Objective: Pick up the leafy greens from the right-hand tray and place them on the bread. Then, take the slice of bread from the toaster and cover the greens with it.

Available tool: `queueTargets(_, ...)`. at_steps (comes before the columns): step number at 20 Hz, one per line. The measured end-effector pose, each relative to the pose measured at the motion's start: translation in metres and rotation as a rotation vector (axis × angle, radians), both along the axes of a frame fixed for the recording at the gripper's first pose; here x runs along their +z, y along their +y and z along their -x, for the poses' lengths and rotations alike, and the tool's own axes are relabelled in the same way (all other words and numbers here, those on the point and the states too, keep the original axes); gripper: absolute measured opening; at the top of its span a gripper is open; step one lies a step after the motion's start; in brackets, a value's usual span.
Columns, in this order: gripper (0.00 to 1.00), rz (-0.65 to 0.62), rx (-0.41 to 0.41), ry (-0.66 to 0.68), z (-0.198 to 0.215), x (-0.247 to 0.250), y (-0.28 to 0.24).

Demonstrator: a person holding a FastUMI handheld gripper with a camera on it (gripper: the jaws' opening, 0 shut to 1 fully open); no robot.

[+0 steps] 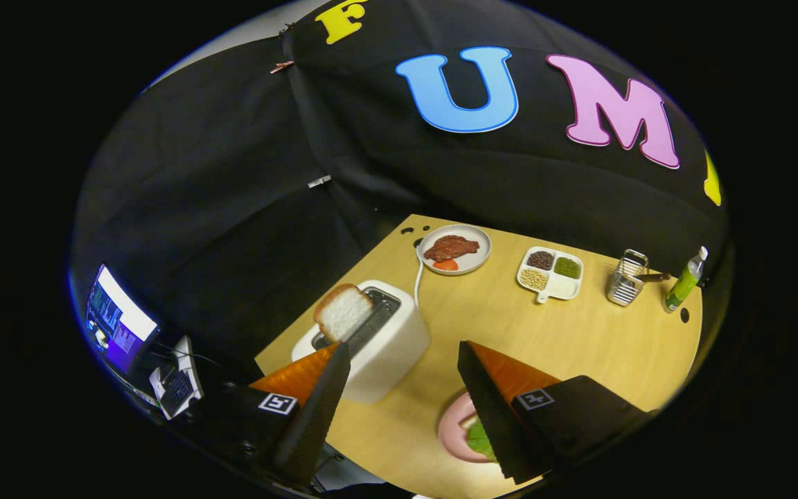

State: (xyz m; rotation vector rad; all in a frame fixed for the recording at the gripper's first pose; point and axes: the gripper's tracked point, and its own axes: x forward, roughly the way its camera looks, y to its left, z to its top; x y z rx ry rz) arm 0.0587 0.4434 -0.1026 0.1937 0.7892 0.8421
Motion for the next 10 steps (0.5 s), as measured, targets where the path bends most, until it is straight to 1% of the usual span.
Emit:
queueTargets(3,0.98,-0.032,-0.014,0.052,0.005,0.004,0.044)
queueTargets(7,0.98,-0.020,-0.056,0.069,-0.002,-0.018,0.082)
queueTargets(8,0.98,-0.019,-0.060,0.067,0.000,-0.019,0.088)
queueTargets(10,0.98,-0.018,-0.043,0.043,-0.002,-0.029,0.101)
